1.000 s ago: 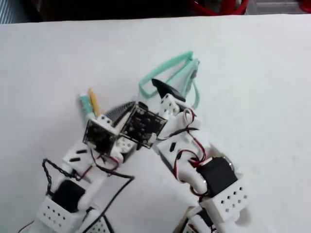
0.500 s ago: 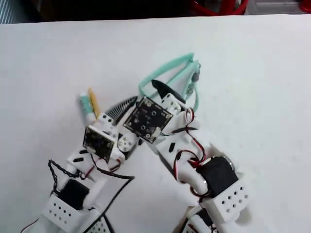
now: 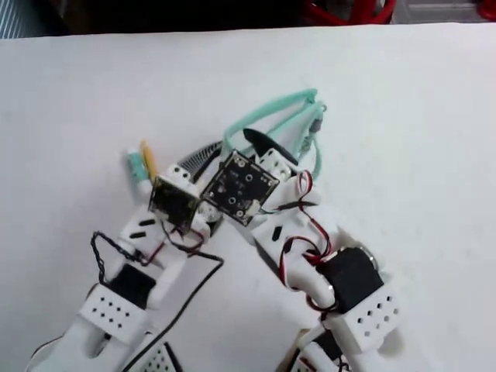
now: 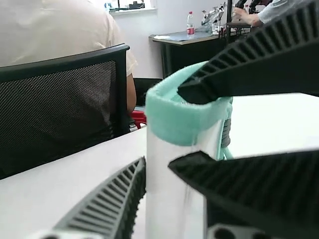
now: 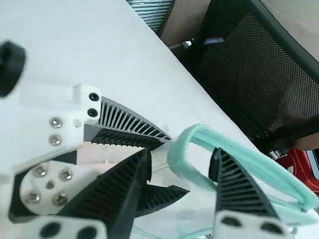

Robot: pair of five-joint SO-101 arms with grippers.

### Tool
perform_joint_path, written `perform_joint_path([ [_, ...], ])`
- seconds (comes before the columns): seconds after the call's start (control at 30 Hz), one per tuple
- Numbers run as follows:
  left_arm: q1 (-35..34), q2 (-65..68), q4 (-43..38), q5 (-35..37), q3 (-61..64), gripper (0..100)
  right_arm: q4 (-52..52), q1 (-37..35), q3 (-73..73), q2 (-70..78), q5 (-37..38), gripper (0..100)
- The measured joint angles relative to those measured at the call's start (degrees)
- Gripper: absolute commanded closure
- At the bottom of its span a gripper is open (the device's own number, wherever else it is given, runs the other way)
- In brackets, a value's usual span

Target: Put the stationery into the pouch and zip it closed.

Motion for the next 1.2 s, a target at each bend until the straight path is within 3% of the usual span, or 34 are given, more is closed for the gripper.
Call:
perform_joint_path([
  [0.47,-1.41,2.99,-0.26,2.11,-1.23,84,0.0,1.23,-1.67,0.7,0.0,81.1],
  [0.67,-3.6,4.13,-0.44,2.29,-1.93,84,0.79,16.18,-8.35,1.14,-0.18,81.1],
  [0.77,-3.6,4.13,-0.44,2.29,-2.02,84,-1.32,23.65,-8.97,2.37,3.43,81.1],
  [0.97,-3.6,4.13,-0.44,2.29,-2.02,84,-11.78,34.37,-8.97,11.52,1.58,81.4],
  [1.2,-3.08,4.13,-0.44,2.29,-2.02,84,-35.08,35.96,-8.88,31.3,-7.74,81.5],
])
